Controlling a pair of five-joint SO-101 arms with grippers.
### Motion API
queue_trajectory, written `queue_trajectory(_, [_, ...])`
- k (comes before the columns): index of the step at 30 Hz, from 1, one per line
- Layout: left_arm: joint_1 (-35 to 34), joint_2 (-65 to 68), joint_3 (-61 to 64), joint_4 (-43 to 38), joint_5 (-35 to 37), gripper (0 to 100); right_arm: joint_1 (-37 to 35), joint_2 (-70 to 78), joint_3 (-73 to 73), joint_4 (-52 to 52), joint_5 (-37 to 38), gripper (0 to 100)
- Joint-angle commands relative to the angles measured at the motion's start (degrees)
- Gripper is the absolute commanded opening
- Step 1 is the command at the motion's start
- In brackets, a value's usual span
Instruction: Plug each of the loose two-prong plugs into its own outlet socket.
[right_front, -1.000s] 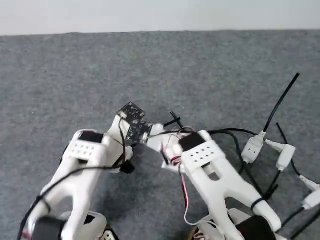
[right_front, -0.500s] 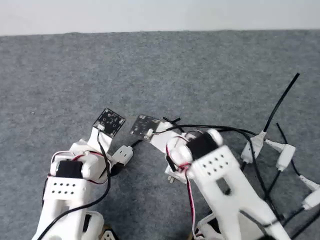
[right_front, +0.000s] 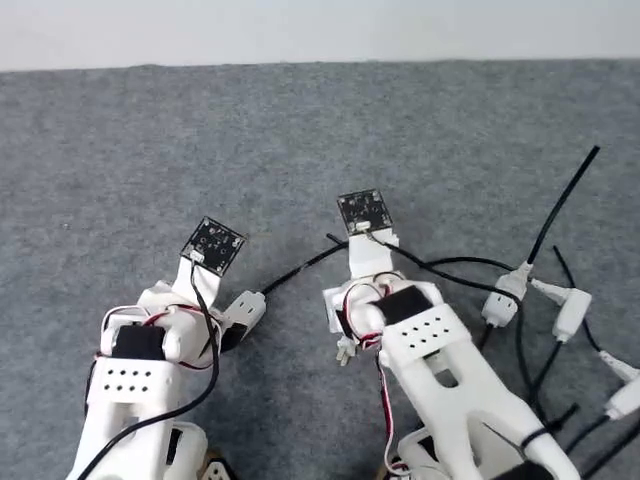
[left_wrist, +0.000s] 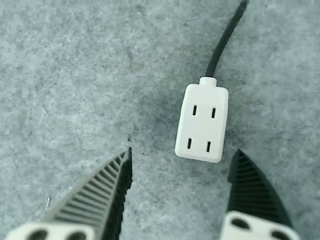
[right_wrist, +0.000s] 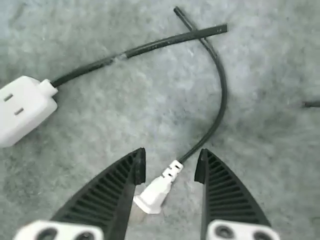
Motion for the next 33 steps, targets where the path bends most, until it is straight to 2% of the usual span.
queue_trajectory(1, [-0.18, -0.88, -0.40, -1.58, 0.53, 29, 0.84, 0.92, -0.09, -1.45, -1.14, 13.8])
queue_trajectory(5, [-0.18, -0.88, -0.13, -2.73, 0.44, 29, 4.44, 3.21, -0.09, -1.19, -0.26, 6.8])
queue_trajectory(10, [-0.18, -0.88, -0.13, -2.73, 0.44, 29, 7.78, 7.87, -0.26, -1.19, 2.55, 6.9])
queue_trajectory(15, [-0.18, -0.88, -0.13, -2.73, 0.35, 29, 7.34, 12.53, -2.37, -1.01, 2.55, 6.5])
queue_trajectory(20, [-0.18, -0.88, 0.48, -3.78, 0.35, 29, 3.03, 14.73, -4.22, 1.27, 2.64, 6.5])
queue_trajectory(33, [-0.18, -0.88, 0.48, -3.87, 0.35, 29, 1.80, 9.27, -4.48, 0.84, 0.35, 6.9])
